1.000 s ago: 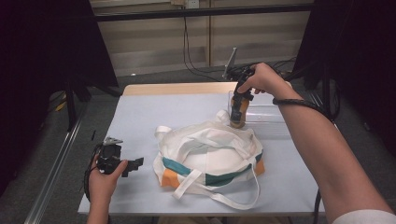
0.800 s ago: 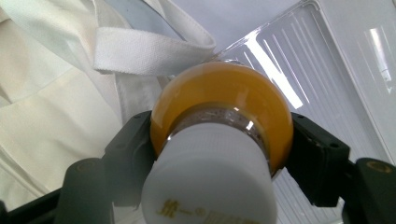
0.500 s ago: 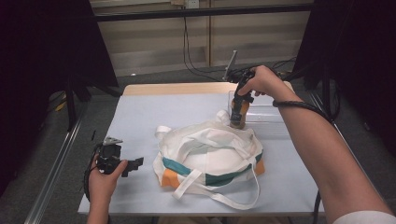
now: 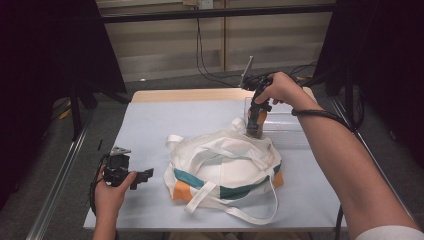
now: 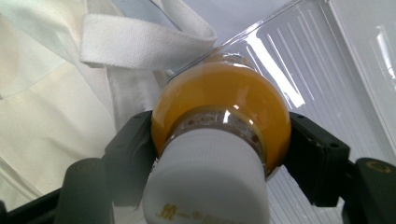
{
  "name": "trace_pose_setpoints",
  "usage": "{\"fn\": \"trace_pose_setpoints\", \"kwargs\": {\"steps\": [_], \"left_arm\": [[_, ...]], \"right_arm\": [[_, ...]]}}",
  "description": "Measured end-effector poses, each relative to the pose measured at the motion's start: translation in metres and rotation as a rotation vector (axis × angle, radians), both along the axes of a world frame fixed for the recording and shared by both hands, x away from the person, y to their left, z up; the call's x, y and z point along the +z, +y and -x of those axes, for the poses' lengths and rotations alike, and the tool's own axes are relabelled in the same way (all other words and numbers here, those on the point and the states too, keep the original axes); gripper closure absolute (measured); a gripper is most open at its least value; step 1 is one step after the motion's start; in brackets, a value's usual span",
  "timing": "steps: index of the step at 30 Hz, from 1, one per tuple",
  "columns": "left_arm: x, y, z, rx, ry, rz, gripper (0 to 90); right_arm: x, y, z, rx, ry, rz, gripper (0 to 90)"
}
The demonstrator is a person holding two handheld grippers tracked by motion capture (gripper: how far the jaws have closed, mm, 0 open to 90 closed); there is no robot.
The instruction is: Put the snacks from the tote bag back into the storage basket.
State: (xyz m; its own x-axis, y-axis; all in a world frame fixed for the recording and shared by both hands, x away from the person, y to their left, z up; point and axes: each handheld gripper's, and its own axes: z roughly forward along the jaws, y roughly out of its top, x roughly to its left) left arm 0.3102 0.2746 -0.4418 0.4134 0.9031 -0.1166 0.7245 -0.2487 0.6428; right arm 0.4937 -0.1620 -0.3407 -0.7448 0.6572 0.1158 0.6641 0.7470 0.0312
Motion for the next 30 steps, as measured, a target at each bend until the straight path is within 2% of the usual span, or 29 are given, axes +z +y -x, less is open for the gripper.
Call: {"fn": "trace_pose_setpoints", "kwargs": {"steps": [9,16,23,27,30], "left_arm": [[-0.0002,-0.0001,-0.0005,-0.014,0.006,-0.015,2.4],[-0.0003,-0.0007,-0.0001,-0.014,0.009,-0.013,2.4],[0.0,-0.0008,0.0,-0.014,0.006,-0.012,2.4],[-0.0003,-0.0014,-0.0001,-0.021,0.012,-0.013,2.3],[-0.0008,-0.0029,-0.0002,-0.011,0.004,-0.011,2.4]], "right_arm": [[-0.0024,-0.0032,0.0001,-0.017,0.003,-0.009,29.6],[-0.0044,-0.0044,-0.001,-0.027,-0.023,-0.034,29.3],[-0.0048,-0.0064,-0.0007,-0.061,-0.035,-0.037,28.8],[-0.005,-0.0085,-0.0005,-0.085,-0.04,-0.052,27.5],[-0.0023,-0.0093,-0.0003,-0.096,-0.056,-0.051,23.3]]}}
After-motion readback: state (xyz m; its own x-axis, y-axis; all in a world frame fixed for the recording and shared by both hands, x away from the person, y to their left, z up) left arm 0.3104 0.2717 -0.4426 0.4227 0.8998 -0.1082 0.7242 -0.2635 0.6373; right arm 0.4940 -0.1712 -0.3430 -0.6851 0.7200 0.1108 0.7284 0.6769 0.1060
